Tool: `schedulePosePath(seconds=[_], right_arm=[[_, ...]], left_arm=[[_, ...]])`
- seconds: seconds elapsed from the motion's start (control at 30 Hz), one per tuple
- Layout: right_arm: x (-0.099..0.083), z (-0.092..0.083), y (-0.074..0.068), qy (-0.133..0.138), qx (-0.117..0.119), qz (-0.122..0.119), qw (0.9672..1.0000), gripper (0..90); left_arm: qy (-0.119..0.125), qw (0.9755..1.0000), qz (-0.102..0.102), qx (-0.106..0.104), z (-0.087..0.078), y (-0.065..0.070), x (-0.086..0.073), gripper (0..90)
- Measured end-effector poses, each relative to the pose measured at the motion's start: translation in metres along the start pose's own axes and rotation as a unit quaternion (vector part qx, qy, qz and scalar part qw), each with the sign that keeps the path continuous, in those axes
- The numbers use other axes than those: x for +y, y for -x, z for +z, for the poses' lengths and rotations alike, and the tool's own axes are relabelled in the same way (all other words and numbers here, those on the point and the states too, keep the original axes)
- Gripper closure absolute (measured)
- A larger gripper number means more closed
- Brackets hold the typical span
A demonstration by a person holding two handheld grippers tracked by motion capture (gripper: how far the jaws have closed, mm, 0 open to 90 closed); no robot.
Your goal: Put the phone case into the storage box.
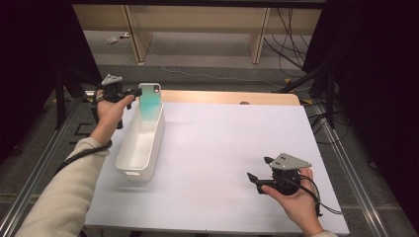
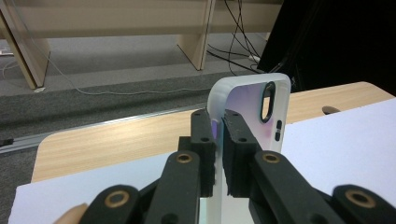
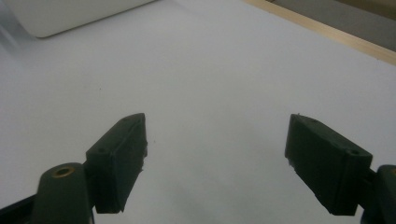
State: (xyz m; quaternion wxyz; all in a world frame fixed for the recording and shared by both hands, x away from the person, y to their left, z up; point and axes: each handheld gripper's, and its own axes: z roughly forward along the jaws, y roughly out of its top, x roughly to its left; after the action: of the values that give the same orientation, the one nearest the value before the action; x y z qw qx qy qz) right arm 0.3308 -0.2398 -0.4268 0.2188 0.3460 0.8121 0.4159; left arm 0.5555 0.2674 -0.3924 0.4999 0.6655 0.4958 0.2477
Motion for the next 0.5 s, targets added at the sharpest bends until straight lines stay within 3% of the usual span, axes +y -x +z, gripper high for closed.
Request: schedulePosePath(seconds=[0.5], right_arm=[[-0.0008,0.0013,0.0002,-0.002,0.002,0.000,1.0000,22.1]], left_arm=[[-0.002,1.0000,0.007,0.005,0.0046,-0.0001,-0.0024,83.4]])
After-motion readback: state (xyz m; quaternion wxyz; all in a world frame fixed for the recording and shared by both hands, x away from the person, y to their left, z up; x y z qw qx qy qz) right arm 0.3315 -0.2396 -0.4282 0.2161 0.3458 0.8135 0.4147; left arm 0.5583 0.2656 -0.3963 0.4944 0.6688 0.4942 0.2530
